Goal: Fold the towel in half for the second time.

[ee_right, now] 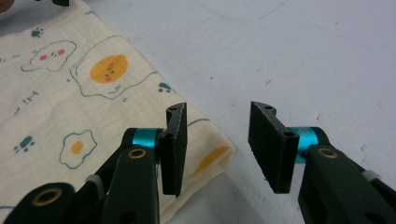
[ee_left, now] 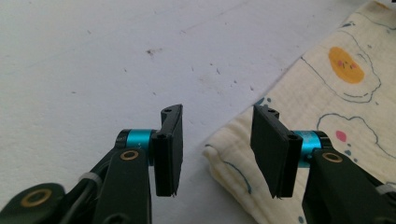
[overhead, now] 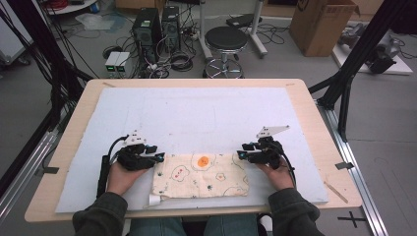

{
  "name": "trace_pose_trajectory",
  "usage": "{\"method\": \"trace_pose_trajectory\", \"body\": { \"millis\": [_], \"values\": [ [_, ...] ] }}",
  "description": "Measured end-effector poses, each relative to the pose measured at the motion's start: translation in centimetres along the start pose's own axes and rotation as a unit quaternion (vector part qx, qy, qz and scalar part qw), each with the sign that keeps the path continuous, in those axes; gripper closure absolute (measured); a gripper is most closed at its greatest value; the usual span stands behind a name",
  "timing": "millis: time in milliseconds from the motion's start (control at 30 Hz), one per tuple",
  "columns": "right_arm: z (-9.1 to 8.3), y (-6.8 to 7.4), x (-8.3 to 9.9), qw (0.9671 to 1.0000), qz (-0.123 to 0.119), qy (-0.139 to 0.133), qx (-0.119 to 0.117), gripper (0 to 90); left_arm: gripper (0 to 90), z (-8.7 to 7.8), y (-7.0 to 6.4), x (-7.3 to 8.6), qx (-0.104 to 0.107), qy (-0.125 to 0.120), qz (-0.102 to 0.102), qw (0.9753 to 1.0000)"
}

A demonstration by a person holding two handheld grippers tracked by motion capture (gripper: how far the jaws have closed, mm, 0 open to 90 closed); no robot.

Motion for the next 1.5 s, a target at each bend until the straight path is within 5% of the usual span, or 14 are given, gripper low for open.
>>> {"method": "trace_pose_trajectory", "body": {
  "millis": [400,933,1500],
  "values": [
    [1.3,-0.4,0.2,0.9994,0.002,0.032,-0.011,67.4,65.1,1.0,-0.1,0.5,0.015,0.030,0.005,0.9994],
    [1.7,0.1,0.4,0.9984,-0.013,0.053,-0.015,82.2,84.3,0.9,-0.5,0.5,0.011,0.028,0.015,0.9994],
    [0.6,-0.5,-1.4,0.9986,-0.022,0.046,-0.017,85.2,85.3,-0.2,0.5,-0.8,-0.013,-0.017,-0.005,0.9998]
  ]
}}
Point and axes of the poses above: each handheld gripper's, and its own axes: z roughly forward along the jaws, x roughly out of its underside, y roughly to its left, the point moved 5 cm from there along z, roughly forward along the jaws, and after that the axes turned 10 degrees about y, right-handed, at the moved point
